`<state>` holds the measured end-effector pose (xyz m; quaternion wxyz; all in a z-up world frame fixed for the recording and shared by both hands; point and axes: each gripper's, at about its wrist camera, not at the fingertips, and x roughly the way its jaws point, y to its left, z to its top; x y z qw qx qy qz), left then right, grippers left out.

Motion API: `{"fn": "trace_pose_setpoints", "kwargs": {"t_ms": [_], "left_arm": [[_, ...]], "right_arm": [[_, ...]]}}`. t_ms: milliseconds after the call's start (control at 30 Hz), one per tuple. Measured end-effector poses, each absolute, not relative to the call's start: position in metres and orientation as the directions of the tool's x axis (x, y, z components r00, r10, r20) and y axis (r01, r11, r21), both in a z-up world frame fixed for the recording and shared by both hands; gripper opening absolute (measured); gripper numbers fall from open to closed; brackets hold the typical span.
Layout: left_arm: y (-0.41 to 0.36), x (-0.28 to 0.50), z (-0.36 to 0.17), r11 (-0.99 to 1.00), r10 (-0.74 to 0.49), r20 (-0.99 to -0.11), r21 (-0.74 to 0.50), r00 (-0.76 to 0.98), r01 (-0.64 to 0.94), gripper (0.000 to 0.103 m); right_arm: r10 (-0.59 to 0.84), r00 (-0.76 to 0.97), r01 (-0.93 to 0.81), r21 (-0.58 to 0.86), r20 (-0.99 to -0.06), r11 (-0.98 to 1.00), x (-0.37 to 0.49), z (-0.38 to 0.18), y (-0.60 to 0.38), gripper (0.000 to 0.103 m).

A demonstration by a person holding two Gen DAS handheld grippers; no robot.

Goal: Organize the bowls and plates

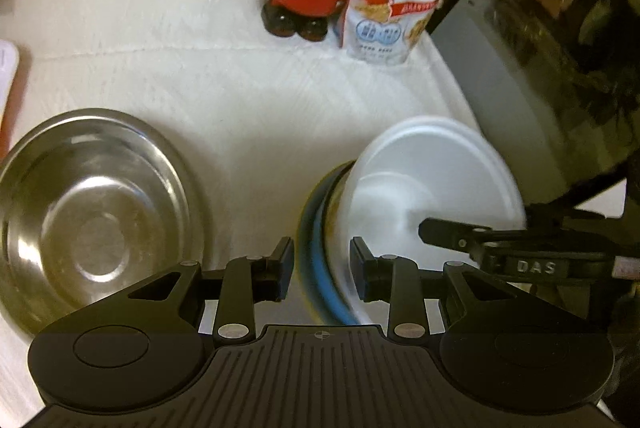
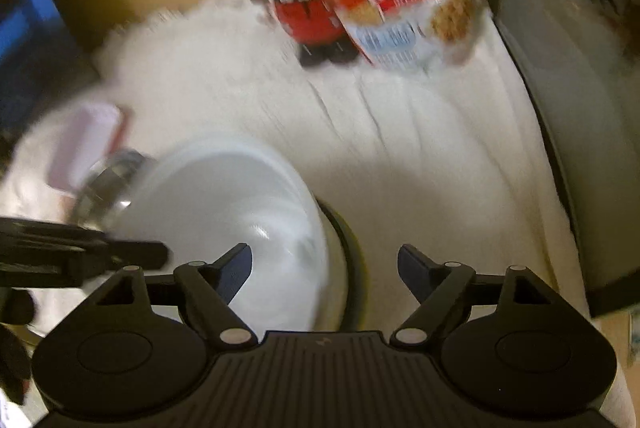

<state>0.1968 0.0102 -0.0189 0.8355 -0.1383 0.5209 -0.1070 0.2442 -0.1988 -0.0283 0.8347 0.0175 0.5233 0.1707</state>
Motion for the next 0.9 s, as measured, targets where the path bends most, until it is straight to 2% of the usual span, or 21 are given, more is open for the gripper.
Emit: {"fn": "trace_pose_setpoints", "kwargs": {"t_ms": [100,200,267,367,533,733,900], "left_arm": [[0.01,0.198,-0.027,0.927,-0.351,-0.85,-0.375,0.394,0.016,0.038],[0.003,0.202,-0.027,0.943,-0.304,-0.875,-0.332,0.376,-0.008,0.043],[-0.001,0.203,-0.026,0.942,-0.292,-0.885,-0.331,0.362,-0.05,0.041],[-0.006,0.205,-0.029,0.941,-0.28,-0.9,-0.327,0.335,-0.093,0.044],[-0.012,0.196,-0.032,0.95,-0.236,-0.893,-0.295,0.384,-0.103,0.043],[-0.019,0.191,-0.031,0.969,-0.163,-0.9,-0.224,0.404,-0.109,0.034],[-0.021,0.19,-0.031,0.973,-0.162,-0.902,-0.215,0.4,-0.09,0.034]], "right_arm": [[0.343,0.317,-0.259,0.267,-0.884,0.928,0.248,-0.046,-0.202,0.081],[0.443,0.243,-0.279,0.376,-0.863,0.884,0.252,-0.058,-0.207,0.081],[0.461,0.228,-0.267,0.4,-0.857,0.876,0.256,-0.064,-0.209,0.081],[0.49,0.221,-0.284,0.425,-0.843,0.859,0.259,-0.072,-0.211,0.081],[0.551,0.23,-0.337,0.466,-0.802,0.818,0.255,-0.077,-0.219,0.081],[0.571,0.204,-0.375,0.476,-0.795,0.796,0.248,-0.073,-0.217,0.081],[0.613,0.178,-0.38,0.521,-0.77,0.765,0.24,-0.076,-0.217,0.081]]}}
